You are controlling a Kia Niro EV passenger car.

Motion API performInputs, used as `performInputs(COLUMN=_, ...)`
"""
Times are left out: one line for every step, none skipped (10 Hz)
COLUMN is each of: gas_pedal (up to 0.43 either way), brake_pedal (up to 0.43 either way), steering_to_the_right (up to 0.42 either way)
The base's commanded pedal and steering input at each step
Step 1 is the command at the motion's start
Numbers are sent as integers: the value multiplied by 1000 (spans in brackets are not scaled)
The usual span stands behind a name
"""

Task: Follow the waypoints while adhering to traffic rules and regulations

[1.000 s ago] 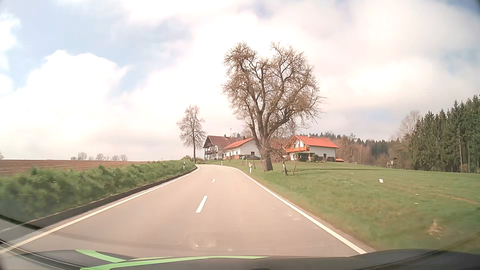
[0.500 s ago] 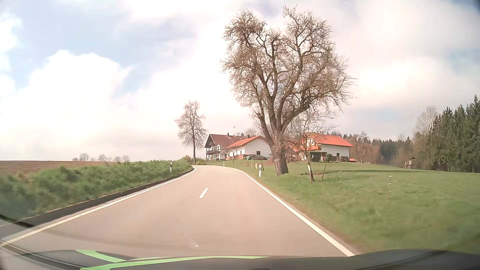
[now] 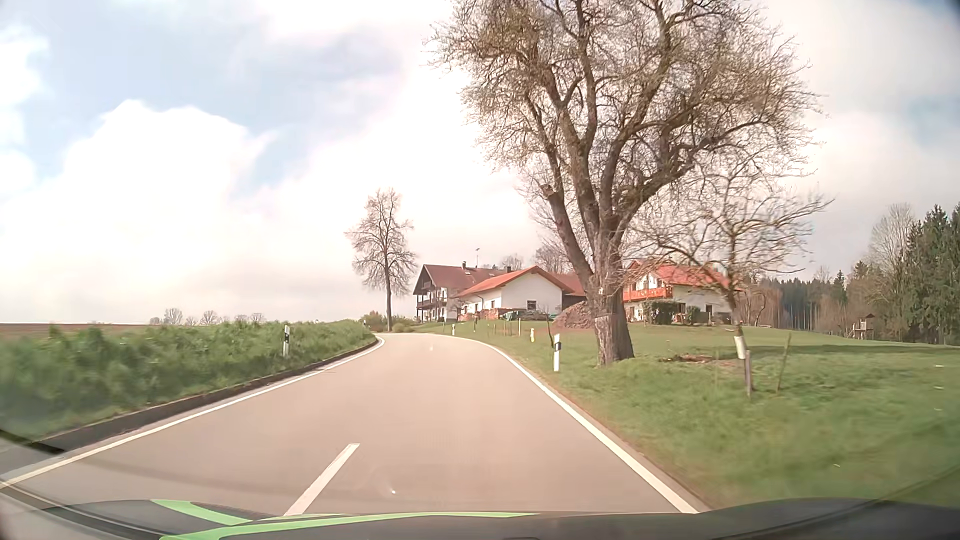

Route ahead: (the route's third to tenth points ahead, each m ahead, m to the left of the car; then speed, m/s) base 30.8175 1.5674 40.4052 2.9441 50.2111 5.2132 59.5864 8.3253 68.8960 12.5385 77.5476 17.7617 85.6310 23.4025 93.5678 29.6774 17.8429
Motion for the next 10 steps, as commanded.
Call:
performInputs(gas_pedal=299, brake_pedal=0, steering_to_the_right=-8)
performInputs(gas_pedal=268, brake_pedal=0, steering_to_the_right=-6)
performInputs(gas_pedal=197, brake_pedal=0, steering_to_the_right=-5)
performInputs(gas_pedal=98, brake_pedal=0, steering_to_the_right=-5)
performInputs(gas_pedal=8, brake_pedal=0, steering_to_the_right=-5)
performInputs(gas_pedal=0, brake_pedal=0, steering_to_the_right=-5)
performInputs(gas_pedal=0, brake_pedal=0, steering_to_the_right=-5)
performInputs(gas_pedal=0, brake_pedal=0, steering_to_the_right=-5)
performInputs(gas_pedal=0, brake_pedal=0, steering_to_the_right=-6)
performInputs(gas_pedal=0, brake_pedal=0, steering_to_the_right=-8)
